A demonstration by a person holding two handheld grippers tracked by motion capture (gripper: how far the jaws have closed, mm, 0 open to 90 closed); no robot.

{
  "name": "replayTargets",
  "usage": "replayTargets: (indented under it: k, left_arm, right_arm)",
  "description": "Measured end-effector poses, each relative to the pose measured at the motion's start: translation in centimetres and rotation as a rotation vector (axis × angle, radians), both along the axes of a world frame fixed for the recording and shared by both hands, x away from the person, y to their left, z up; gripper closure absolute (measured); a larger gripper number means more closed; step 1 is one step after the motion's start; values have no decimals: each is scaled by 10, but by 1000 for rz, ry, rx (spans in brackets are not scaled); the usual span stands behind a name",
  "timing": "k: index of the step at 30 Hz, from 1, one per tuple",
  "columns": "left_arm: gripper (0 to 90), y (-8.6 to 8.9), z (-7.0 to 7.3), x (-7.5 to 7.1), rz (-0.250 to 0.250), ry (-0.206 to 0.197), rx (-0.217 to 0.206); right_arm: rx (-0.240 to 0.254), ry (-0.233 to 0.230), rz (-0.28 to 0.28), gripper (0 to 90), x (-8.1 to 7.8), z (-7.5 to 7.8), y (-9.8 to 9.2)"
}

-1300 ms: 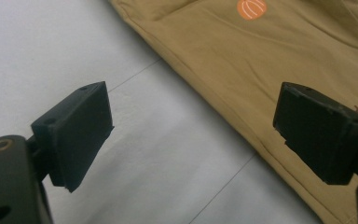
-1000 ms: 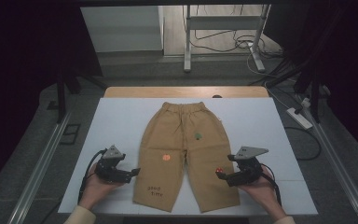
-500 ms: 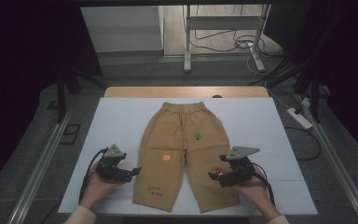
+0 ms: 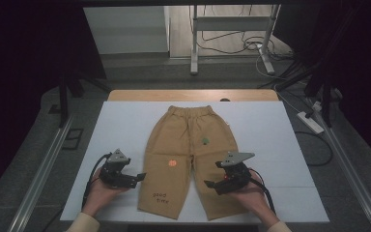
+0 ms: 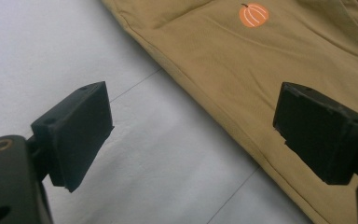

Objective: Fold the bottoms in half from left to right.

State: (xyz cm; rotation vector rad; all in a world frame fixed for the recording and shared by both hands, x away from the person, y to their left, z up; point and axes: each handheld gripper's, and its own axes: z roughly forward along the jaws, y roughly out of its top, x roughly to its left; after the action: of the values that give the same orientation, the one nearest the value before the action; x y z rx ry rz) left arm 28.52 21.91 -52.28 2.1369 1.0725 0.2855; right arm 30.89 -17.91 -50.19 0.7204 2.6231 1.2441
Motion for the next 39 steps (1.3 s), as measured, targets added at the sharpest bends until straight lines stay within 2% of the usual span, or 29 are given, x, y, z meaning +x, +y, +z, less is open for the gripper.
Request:
replayTargets:
  k: [29, 39]
  left_arm:
    - [116, 1, 2, 0, 3, -6, -8]
    - [116, 3, 4, 0, 4, -13, -29]
  right_arm:
    - [-16, 31, 156, 172, -8, -12, 82]
    - [-33, 30, 204, 172, -12, -16, 109]
